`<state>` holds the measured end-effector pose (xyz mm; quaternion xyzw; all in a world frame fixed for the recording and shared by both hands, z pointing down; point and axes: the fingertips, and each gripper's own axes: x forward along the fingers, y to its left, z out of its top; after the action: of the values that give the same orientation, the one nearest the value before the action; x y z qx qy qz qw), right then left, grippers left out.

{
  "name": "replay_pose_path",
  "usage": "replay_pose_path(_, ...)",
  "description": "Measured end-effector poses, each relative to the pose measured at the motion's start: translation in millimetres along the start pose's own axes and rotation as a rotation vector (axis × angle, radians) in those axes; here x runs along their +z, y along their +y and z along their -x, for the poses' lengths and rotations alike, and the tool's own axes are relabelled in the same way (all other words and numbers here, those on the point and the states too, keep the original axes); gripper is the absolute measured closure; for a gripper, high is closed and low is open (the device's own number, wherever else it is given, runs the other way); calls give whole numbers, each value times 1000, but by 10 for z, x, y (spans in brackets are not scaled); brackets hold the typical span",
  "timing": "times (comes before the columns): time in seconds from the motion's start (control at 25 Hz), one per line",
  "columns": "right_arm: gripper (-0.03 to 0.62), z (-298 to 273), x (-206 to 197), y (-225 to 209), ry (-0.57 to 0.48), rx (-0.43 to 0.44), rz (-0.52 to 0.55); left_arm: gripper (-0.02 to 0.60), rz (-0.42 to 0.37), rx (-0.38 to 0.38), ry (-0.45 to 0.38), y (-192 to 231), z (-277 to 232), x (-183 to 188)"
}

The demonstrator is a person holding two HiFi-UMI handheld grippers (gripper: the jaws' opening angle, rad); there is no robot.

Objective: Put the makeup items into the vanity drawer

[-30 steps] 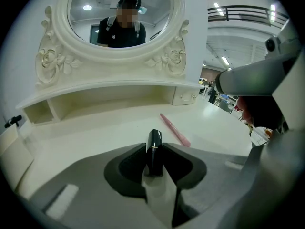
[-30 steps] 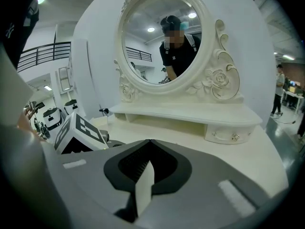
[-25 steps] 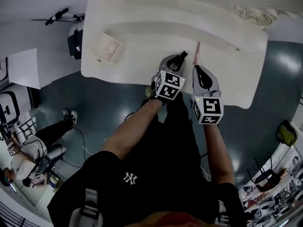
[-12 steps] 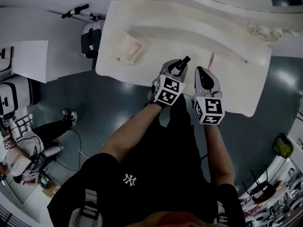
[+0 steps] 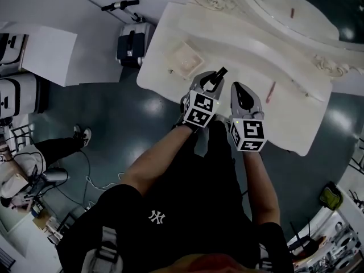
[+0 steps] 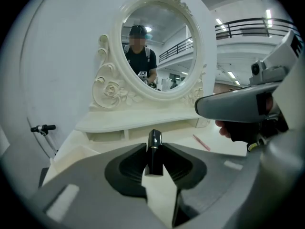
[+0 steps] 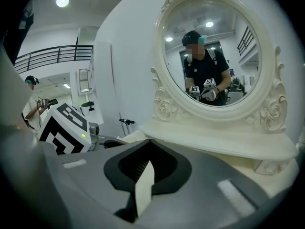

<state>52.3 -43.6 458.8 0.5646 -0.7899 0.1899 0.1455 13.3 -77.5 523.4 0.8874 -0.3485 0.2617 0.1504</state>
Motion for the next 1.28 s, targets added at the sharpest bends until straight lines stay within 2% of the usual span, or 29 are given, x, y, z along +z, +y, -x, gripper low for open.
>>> replay_pose_path(0.24, 571, -210, 88, 387, 2, 50, 32, 482, 19, 75, -13, 558, 190, -52)
replay_pose_path(0.56, 571, -412, 147, 552, 16, 74, 51, 482, 49, 158, -12, 1150, 283, -95)
replay_pose_path(1.28, 571, -700, 108, 473, 59, 83, 52, 482, 28, 220, 98, 1582, 70, -366)
